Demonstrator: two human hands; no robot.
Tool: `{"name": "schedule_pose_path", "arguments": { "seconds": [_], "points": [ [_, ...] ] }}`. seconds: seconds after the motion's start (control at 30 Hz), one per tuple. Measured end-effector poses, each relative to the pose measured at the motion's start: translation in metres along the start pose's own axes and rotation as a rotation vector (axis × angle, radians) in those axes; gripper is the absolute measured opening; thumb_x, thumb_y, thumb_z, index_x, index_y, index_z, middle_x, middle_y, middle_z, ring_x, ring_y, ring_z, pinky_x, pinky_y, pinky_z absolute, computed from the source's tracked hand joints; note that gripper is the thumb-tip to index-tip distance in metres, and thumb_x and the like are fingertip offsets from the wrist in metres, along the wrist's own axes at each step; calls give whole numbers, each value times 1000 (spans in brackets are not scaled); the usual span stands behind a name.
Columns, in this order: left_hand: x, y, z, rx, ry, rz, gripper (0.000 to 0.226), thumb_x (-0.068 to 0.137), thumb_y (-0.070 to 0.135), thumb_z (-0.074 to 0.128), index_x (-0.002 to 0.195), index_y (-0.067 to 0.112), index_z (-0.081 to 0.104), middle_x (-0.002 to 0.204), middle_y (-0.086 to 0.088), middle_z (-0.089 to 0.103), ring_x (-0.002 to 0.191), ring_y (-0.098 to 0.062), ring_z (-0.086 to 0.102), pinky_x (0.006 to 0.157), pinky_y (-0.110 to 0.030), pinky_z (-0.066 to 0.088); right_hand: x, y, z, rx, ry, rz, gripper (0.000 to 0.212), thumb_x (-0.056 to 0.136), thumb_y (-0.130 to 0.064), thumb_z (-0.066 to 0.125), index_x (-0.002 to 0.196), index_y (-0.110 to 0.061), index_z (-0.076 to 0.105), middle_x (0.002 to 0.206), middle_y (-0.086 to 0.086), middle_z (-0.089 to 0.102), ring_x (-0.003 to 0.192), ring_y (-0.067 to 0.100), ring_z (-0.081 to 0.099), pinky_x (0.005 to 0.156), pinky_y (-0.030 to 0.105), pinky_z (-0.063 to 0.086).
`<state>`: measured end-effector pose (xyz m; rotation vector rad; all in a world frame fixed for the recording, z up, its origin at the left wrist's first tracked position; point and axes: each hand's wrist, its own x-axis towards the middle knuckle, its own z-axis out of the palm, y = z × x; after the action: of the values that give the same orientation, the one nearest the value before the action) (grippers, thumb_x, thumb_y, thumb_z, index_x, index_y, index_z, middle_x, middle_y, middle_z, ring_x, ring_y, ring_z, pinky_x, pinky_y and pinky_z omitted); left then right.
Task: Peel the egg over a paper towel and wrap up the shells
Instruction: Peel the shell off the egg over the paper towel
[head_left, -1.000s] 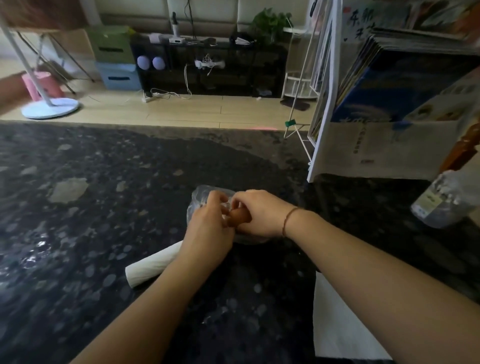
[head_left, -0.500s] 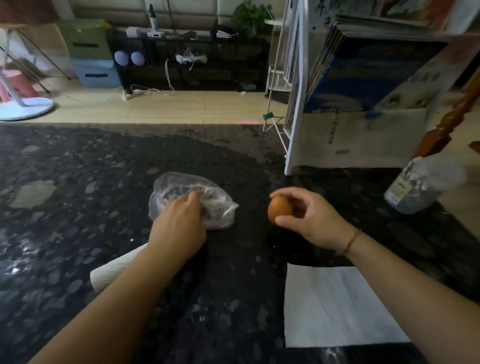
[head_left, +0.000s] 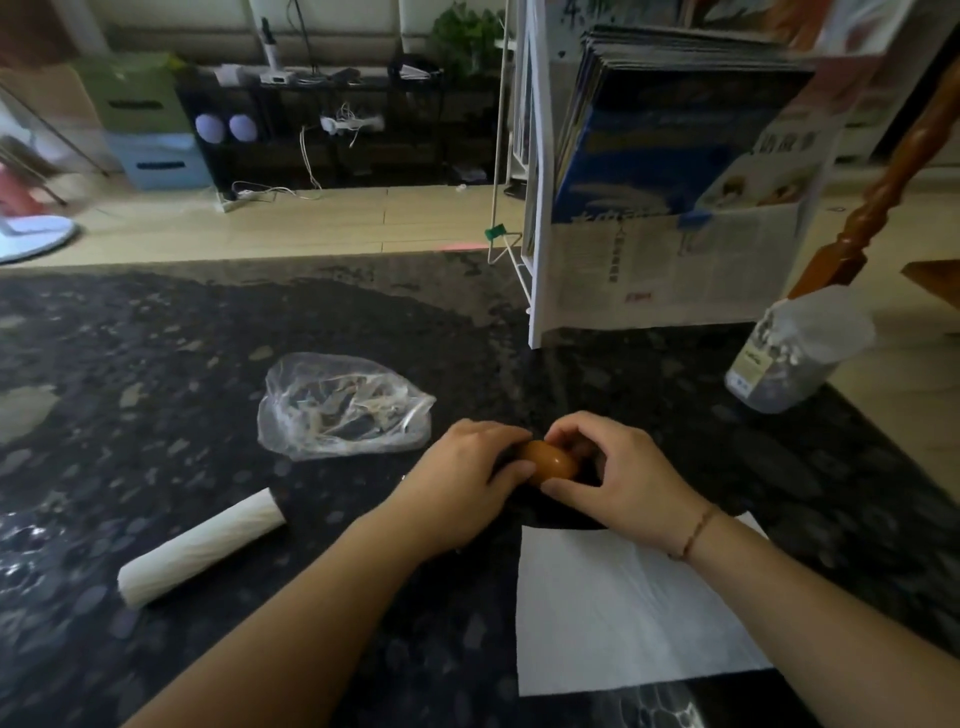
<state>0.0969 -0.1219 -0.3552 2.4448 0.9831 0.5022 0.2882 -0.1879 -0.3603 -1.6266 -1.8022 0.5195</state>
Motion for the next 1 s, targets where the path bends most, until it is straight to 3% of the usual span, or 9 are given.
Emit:
{"name": "schedule_pose_path", "arguments": {
  "seconds": [0.1, 0.17, 0.3, 0.4, 0.53, 0.6, 0.77, 0.87, 1.0],
  "points": [
    [6, 6, 3, -76, 70, -45, 38, 84, 32, 73, 122, 32, 64, 94, 17, 64, 81, 2, 57, 78, -18, 43, 0, -2, 5, 23, 29, -6, 40, 79, -31, 76, 114, -38, 56, 108, -20, 57, 100, -3, 55, 78, 8, 48],
    [3, 3, 1, -148, 168, -106, 40, 74, 33, 82, 111, 38, 67, 82, 20, 61, 74, 3, 60, 70, -13, 45, 1, -2, 5, 34, 62, -50, 43, 80, -25, 76, 118, -33, 57, 114, -16, 56, 106, -4, 53, 85, 6, 46],
    [-8, -9, 0, -89, 67, -112, 43, 75, 34, 82, 113, 43, 63, 101, 19, 65, 90, 1, 62, 82, -18, 51, 1, -2, 5, -44, -20, -90, 39, 80, -26, 74, 114, -36, 59, 109, -25, 55, 106, -9, 51, 84, 1, 41],
    [-7, -10, -1, -203, 115, -175, 26, 85, 36, 73, 110, 39, 66, 94, 18, 69, 81, 6, 65, 73, -7, 48, 4, -1, 4, 4, -10, -23, 34, 84, -37, 68, 115, -41, 57, 104, -30, 55, 104, -10, 52, 80, 1, 42],
    [0, -4, 3, -189, 87, -188, 17, 92, 40, 64, 107, 34, 71, 84, 18, 68, 70, 6, 65, 62, -5, 44, 4, 1, 6, -304, -55, -2, 41, 89, -59, 40, 117, -37, 60, 102, -25, 55, 100, 2, 46, 86, 24, 43],
    [0, -2, 5, -249, 93, -195, 13, 90, 35, 68, 102, 33, 72, 82, 16, 70, 70, 5, 67, 62, -4, 46, 4, -1, 5, -309, -58, -6, 38, 90, -56, 42, 111, -34, 65, 98, -20, 59, 98, 6, 46, 85, 26, 42],
    [-11, -5, 8, -269, 184, -140, 23, 88, 18, 71, 101, 37, 69, 92, 16, 70, 84, 5, 65, 73, -7, 49, 2, -1, 6, -164, 49, -41, 16, 94, -32, 57, 104, -27, 68, 95, -21, 56, 96, 1, 47, 79, 8, 35],
    [-17, -7, 6, -153, 180, -134, 15, 90, 30, 66, 103, 33, 71, 94, 16, 67, 84, 5, 60, 72, -5, 42, -4, 2, 5, -241, 11, -15, 26, 95, -44, 47, 106, -31, 67, 98, -17, 61, 97, 4, 47, 80, 18, 39],
    [-20, -2, 6, -163, 46, -130, 28, 88, 47, 64, 113, 34, 69, 92, 20, 67, 82, 9, 61, 68, -4, 44, -9, -1, 8, -347, -65, -9, 47, 93, -59, 28, 110, -34, 65, 95, -13, 67, 86, 8, 47, 73, 28, 41]
  ]
}}
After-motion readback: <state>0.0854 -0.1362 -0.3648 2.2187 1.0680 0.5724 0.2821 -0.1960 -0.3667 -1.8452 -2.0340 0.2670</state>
